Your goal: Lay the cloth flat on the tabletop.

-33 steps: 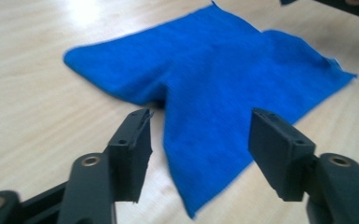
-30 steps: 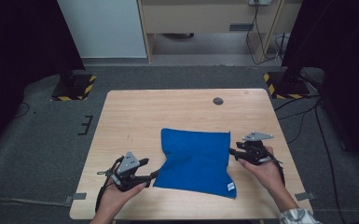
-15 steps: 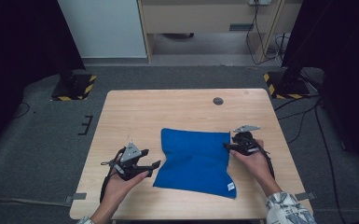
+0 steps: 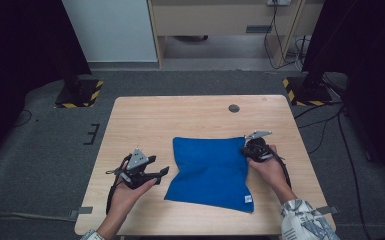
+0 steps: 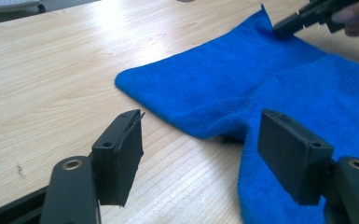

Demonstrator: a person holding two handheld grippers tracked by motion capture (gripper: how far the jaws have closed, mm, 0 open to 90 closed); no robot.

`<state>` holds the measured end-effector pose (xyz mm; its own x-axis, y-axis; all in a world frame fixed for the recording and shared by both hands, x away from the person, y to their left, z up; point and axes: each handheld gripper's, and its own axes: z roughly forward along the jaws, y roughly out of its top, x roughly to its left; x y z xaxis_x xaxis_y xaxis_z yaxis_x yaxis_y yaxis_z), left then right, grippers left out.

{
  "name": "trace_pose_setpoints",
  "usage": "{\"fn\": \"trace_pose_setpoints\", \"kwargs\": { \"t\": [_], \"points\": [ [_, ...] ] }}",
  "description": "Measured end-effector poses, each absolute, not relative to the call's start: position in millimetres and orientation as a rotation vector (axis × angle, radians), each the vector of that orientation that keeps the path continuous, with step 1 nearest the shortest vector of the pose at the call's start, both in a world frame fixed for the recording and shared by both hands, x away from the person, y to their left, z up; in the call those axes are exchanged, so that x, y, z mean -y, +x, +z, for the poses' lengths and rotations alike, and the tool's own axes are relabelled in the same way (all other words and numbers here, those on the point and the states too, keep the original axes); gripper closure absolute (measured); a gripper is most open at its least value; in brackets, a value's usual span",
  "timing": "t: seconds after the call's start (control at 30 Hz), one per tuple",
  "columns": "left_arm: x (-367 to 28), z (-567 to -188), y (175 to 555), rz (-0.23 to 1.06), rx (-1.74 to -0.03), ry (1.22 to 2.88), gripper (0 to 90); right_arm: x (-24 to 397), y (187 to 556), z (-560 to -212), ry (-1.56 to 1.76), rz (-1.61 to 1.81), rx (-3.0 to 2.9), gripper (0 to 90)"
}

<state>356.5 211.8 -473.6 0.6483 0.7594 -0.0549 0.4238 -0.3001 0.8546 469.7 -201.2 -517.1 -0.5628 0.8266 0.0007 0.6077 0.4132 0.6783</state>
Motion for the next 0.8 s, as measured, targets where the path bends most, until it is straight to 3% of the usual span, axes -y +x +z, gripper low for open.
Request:
{"fn": "trace_pose_setpoints", "kwargs": {
  "t": [0.2,0.3,0.43,0.63,0.8],
  "points": [
    [-210.8,-474.5,367.9,0.466,-0.947,1.935,31.2,206.7,511.2,-519.5,1.314,0.874,-2.285,83.3],
    [-208.3,-477.4,379.1,0.472,-0.952,1.943,31.4,210.1,525.3,-525.3,1.393,0.883,-2.223,67.7],
    [-202.8,-484.5,401.5,0.479,-0.971,1.971,32.0,213.2,522.0,-522.4,1.403,0.884,-2.175,57.3],
    [-192.4,-491.9,437.9,0.497,-1.01,1.982,34.3,222.2,485.9,-516.1,1.346,0.951,-2.205,56.2],
    [-179.4,-496.6,467.9,0.538,-1.037,2.003,38.2,228.3,451.3,-517.6,1.316,1.028,-2.25,63.3]
  ]
}}
